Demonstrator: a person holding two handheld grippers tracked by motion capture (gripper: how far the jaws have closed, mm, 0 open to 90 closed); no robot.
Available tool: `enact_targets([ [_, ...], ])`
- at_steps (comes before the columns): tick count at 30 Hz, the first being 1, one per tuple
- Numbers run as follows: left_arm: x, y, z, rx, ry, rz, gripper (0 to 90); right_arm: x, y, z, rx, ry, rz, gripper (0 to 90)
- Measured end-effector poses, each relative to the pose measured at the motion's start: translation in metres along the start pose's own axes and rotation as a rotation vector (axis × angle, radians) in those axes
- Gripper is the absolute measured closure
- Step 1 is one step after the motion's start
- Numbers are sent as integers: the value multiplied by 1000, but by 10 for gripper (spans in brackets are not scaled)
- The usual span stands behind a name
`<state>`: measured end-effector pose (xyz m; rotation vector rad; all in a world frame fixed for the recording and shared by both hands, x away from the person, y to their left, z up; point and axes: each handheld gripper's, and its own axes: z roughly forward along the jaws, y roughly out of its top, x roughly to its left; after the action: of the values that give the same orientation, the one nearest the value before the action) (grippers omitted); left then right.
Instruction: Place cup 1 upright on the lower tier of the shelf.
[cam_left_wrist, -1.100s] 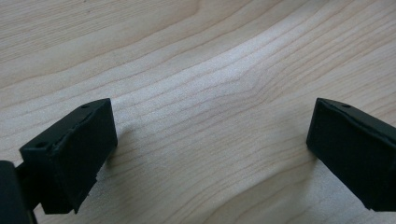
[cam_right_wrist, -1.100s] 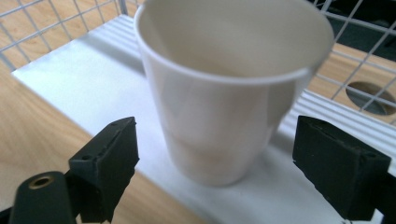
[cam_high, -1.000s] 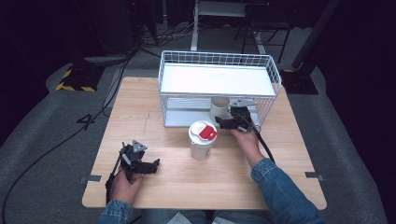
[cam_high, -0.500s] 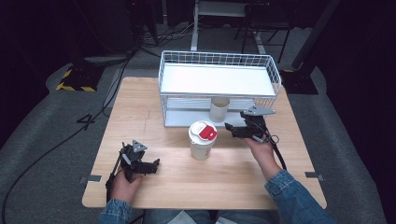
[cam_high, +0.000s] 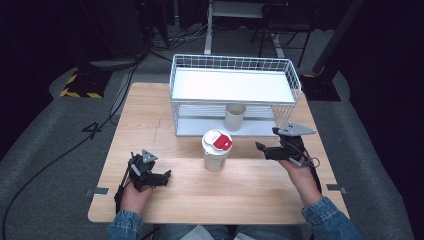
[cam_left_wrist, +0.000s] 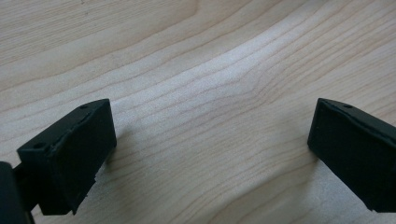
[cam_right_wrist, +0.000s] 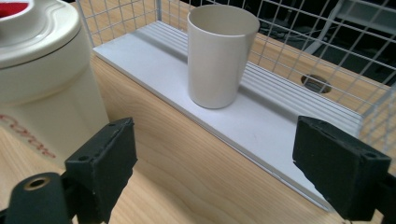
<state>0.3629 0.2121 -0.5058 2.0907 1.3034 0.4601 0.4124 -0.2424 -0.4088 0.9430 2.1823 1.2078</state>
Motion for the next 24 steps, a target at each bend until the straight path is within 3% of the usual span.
enact_targets([
  [6,2,2,1,10,-14,17,8,0,-17,-17,30,-21,19,139],
  [9,2,2,1,6,-18,21,8,-3,-28,-24,43,-4,49,139],
  [14,3,2,1,4,-19,27,7,-7,-48,-38,22,-20,93,139],
  [24,1,2,2,1,-13,21,7,-22,-82,-60,51,-14,153,146],
])
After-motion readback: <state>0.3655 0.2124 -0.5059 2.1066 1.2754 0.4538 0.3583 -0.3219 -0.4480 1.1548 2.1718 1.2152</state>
